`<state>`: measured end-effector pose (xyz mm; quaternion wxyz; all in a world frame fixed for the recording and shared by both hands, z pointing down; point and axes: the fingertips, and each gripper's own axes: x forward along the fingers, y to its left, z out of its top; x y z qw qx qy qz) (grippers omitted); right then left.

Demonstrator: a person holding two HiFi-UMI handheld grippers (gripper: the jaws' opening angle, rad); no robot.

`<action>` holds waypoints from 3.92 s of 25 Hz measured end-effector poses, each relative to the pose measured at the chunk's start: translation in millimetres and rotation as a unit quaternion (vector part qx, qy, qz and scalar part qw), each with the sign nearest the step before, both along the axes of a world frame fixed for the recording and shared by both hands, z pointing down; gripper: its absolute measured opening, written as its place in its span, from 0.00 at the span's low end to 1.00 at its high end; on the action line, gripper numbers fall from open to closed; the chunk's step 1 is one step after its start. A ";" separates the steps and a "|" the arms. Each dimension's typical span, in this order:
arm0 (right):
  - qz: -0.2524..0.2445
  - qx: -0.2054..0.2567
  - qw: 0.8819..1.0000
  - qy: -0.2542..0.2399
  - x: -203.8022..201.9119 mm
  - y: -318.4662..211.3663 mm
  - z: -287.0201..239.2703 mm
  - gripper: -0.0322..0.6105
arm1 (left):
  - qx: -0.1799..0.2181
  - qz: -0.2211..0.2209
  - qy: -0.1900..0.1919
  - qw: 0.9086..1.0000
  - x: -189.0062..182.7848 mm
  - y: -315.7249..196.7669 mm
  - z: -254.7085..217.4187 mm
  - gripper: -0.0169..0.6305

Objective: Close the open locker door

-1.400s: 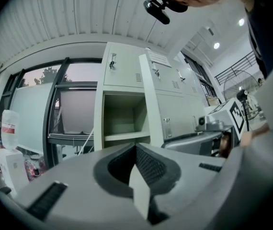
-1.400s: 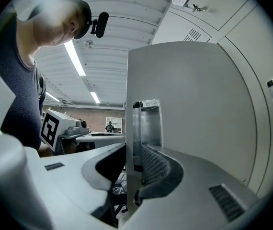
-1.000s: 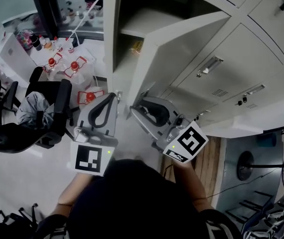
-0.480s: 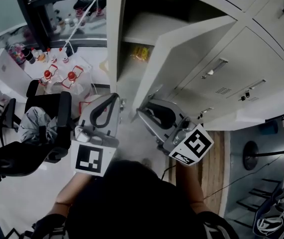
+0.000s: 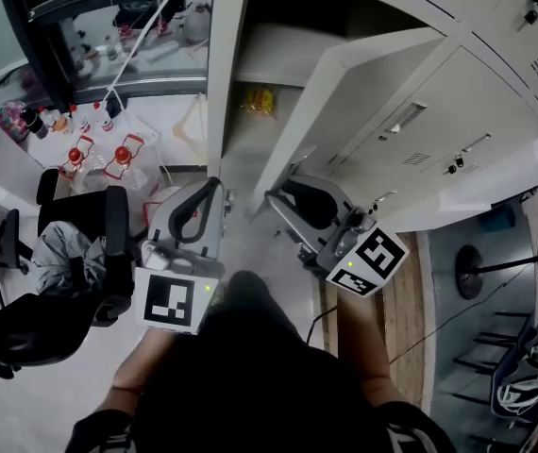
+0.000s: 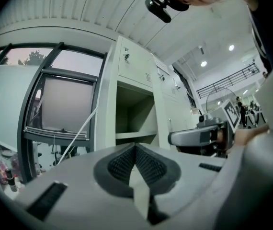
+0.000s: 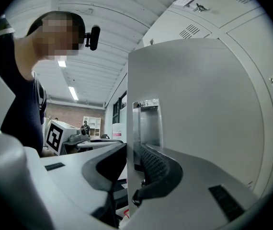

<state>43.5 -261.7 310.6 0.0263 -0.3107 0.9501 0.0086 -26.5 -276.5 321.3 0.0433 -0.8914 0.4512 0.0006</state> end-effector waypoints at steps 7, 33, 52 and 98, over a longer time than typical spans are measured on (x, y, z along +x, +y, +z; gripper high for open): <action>0.015 -0.009 1.000 0.004 -6.6 -15.0 0.2 0.20 | -0.001 0.009 0.009 1.000 -2.9 -2.7 0.5 0.03; 0.028 -0.008 1.000 -0.005 -19.8 -52.2 -0.9 0.16 | 0.011 -0.011 0.015 1.000 -18.4 -15.5 -5.6 0.03; 0.054 -0.005 0.999 -0.005 -26.0 -80.3 -1.1 0.14 | 0.003 -0.003 0.013 1.000 -14.2 -35.4 -0.9 0.03; 0.167 -0.009 0.986 0.014 -27.3 -139.3 -0.1 0.12 | -0.012 -0.014 0.020 1.000 -23.8 -66.4 7.9 0.03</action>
